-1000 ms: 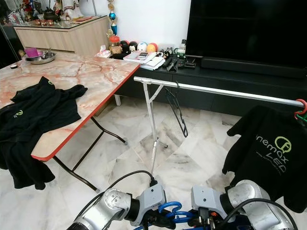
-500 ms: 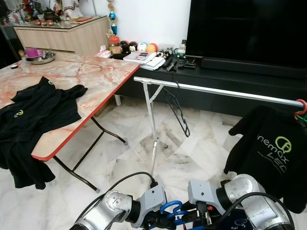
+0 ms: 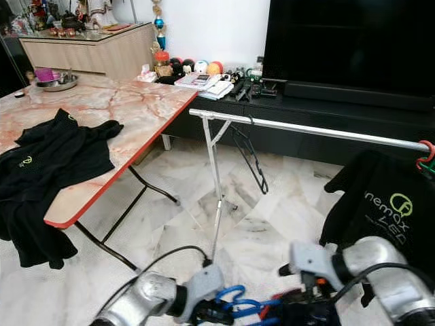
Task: Hang hanger
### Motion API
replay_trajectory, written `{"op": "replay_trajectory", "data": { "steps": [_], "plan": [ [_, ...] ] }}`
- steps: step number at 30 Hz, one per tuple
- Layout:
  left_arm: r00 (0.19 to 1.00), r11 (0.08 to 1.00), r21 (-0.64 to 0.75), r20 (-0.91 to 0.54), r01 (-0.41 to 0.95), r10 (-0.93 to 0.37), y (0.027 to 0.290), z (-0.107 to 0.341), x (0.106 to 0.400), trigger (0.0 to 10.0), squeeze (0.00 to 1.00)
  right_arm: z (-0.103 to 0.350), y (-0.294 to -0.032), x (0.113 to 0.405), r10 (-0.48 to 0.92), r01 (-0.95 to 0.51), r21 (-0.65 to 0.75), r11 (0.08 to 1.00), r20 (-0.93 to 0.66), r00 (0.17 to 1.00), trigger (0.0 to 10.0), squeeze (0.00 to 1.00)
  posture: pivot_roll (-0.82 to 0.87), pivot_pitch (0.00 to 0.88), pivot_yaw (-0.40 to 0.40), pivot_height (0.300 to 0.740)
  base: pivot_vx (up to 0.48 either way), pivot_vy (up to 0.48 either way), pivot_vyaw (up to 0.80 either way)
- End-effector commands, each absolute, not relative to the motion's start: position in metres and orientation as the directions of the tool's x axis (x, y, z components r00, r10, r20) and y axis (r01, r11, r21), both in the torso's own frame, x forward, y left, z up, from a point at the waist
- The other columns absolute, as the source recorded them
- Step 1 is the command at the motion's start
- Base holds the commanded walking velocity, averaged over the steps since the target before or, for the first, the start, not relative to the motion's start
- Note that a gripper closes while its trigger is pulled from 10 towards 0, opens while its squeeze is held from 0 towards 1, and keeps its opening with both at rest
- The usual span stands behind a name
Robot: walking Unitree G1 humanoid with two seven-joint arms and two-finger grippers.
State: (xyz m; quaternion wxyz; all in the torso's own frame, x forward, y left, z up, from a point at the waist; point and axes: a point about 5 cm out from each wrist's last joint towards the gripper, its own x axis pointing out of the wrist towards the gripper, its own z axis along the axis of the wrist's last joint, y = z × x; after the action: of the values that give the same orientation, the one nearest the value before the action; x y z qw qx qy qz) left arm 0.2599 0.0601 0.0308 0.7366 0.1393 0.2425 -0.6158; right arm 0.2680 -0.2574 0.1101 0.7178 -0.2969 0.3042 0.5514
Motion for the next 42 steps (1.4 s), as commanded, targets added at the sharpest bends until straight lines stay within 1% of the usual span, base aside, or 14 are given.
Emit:
{"op": "replay_trajectory", "data": {
  "steps": [1, 3, 7, 12, 21, 22, 26, 34, 35, 36, 38, 40, 41, 42],
  "plan": [
    [0.161, 0.229, -0.092, -0.472, 0.969, -0.867, 0.07, 0.043, 0.266, 0.0, 0.0, 0.11, -0.275, 0.262, 0.592, -0.956, -0.107, 0.274, -0.764, 0.255, 10.0, 0.0, 0.05, 0.0, -0.009, 0.74, 0.0, 0.0, 0.0],
    [0.186, 0.26, -0.1, -0.464, 0.96, -0.866, 0.084, 0.045, 0.269, 0.0, 0.0, 0.109, -0.286, 0.256, 0.575, -0.943, -0.097, 0.317, -0.772, 0.273, 10.0, 0.0, 0.05, 0.0, -0.008, 0.74, 0.0, 0.0, 0.0],
    [0.22, 0.294, -0.103, -0.445, 0.95, -0.868, 0.101, 0.052, 0.273, 0.0, 0.0, 0.098, -0.296, 0.248, 0.566, -0.928, -0.068, 0.365, -0.775, 0.28, 10.0, 0.0, 0.05, 0.0, -0.005, 0.74, 0.0, 0.0, 0.0],
    [0.219, 0.286, -0.126, -0.388, 0.95, -0.895, 0.107, 0.065, 0.275, 0.0, 0.0, 0.086, -0.289, 0.245, 0.603, -0.919, -0.047, 0.392, -0.741, 0.295, 10.0, 0.0, 0.05, 0.0, 0.001, 0.74, 0.0, 0.0, 0.0],
    [0.193, 0.256, -0.128, -0.369, 0.958, -0.909, 0.111, 0.077, 0.274, 0.0, 0.0, 0.066, -0.287, 0.247, 0.596, -0.892, -0.033, 0.451, -0.733, 0.328, 10.0, 0.0, 0.06, 0.0, 0.0, 0.74, 0.0, 0.0, 0.0],
    [0.191, 0.254, -0.128, -0.369, 0.959, -0.909, 0.111, 0.077, 0.274, 0.0, 0.0, 0.065, -0.287, 0.247, 0.599, -0.887, -0.028, 0.461, -0.727, 0.335, 10.0, 1.0, 0.07, 0.0, -0.001, 0.74, 0.0, 0.0, 0.0],
    [0.181, 0.244, -0.131, -0.371, 0.961, -0.911, 0.113, 0.079, 0.272, 0.0, 0.0, 0.064, -0.286, 0.251, 0.6, -0.871, -0.06, 0.487, -0.702, 0.384, 10.0, 1.0, 0.07, 0.0, -0.004, 0.74, 0.0, 0.0, 0.0],
    [0.14, 0.206, -0.146, -0.367, 0.968, -0.92, 0.109, 0.083, 0.268, 0.0, 0.0, 0.053, -0.284, 0.252, 0.588, -0.847, -0.061, 0.528, -0.694, 0.416, 10.0, 1.0, 0.08, 0.0, -0.005, 0.74, 0.0, 0.0, 0.0],
    [0.124, 0.192, -0.154, -0.365, 0.969, -0.923, 0.108, 0.084, 0.267, 0.0, 0.0, 0.052, -0.283, 0.257, 0.56, -0.825, -0.118, 0.553, -0.68, 0.473, 10.0, 1.0, 0.08, 0.0, 0.0, 0.74, 0.0, 0.0, 0.0],
    [0.124, 0.192, -0.154, -0.365, 0.969, -0.923, 0.108, 0.084, 0.267, 0.0, 0.0, 0.052, -0.283, 0.257, 0.56, -0.825, -0.118, 0.553, -0.68, 0.473, 10.0, 1.0, 0.08, 0.0, 0.0, 0.74, 0.0, 0.0, 0.0],
    [0.112, 0.183, -0.162, -0.368, 0.97, -0.923, 0.108, 0.084, 0.266, 0.0, 0.0, 0.053, -0.282, 0.265, 0.529, -0.79, -0.175, 0.588, -0.655, 0.539, 10.0, 1.0, 0.08, 0.0, 0.004, 0.74, 0.0, 0.0, 0.0],
    [0.1, 0.171, -0.165, -0.368, 0.971, -0.924, 0.106, 0.084, 0.265, 0.0, 0.0, 0.054, -0.281, 0.267, 0.529, -0.786, -0.185, 0.59, -0.646, 0.55, 10.0, 0.99, 0.08, 0.0, 0.004, 0.74, 0.0, 0.0, 0.0],
    [0.094, 0.164, -0.167, -0.365, 0.972, -0.926, 0.105, 0.085, 0.264, 0.0, 0.0, 0.053, -0.28, 0.267, 0.532, -0.786, -0.182, 0.591, -0.644, 0.55, 10.0, 0.0, 0.08, 0.0, 0.004, 0.74, 0.0, 0.0, 0.0],
    [0.094, 0.164, -0.167, -0.365, 0.972, -0.926, 0.105, 0.085, 0.264, 0.0, 0.0, 0.053, -0.28, 0.267, 0.532, -0.786, -0.182, 0.591, -0.644, 0.55, 10.0, 0.0, 0.08, 0.0, 0.004, 0.74, 0.0, 0.0, 0.0]
  ]
}}
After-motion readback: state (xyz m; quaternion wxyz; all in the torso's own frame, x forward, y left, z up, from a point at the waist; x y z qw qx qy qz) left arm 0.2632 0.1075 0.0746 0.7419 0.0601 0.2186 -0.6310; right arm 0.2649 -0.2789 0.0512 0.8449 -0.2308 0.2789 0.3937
